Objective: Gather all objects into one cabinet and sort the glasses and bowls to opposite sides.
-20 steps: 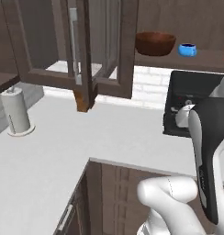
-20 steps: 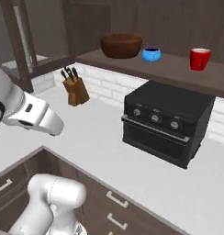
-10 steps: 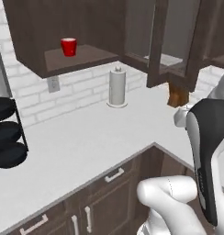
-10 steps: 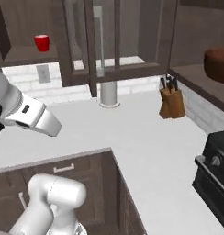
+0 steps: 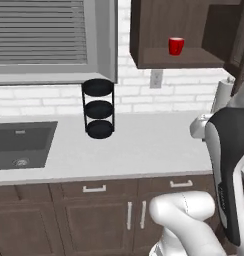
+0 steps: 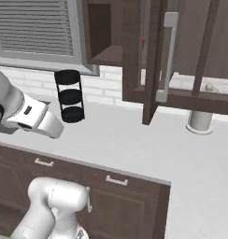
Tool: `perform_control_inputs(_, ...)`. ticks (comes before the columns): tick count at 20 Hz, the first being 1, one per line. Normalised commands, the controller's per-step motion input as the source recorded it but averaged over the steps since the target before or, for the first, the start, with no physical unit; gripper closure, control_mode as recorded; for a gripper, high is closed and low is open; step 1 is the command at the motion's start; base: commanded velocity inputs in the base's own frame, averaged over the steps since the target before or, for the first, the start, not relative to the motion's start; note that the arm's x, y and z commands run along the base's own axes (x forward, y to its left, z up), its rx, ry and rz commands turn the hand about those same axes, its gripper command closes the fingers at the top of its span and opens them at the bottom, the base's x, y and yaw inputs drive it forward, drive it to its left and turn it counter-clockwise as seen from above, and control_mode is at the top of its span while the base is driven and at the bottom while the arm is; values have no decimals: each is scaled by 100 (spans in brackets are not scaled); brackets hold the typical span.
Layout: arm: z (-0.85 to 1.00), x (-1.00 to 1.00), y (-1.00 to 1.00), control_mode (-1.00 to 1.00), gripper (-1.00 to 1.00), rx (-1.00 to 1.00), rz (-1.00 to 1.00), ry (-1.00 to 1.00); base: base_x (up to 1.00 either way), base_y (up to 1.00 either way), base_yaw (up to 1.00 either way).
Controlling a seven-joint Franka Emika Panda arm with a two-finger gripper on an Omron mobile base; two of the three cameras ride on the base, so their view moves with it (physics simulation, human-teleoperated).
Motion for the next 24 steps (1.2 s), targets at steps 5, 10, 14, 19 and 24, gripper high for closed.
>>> perform_control_inputs(5, 0, 0, 0, 100, -100, 0, 0, 0, 22, -3, 16)
perform_control_inputs(10, 0, 0, 0, 100, -100, 0, 0, 0, 13, -14, -20)
perform_control_inputs(14, 0, 0, 0, 100, -100, 0, 0, 0, 20, 2, -29)
perform_control_inputs(19, 0, 0, 0, 100, -100, 0, 0, 0, 26, 15, -31)
perform_control_inputs(24, 0, 0, 0, 100, -100, 0, 0, 0, 43, 17, -10)
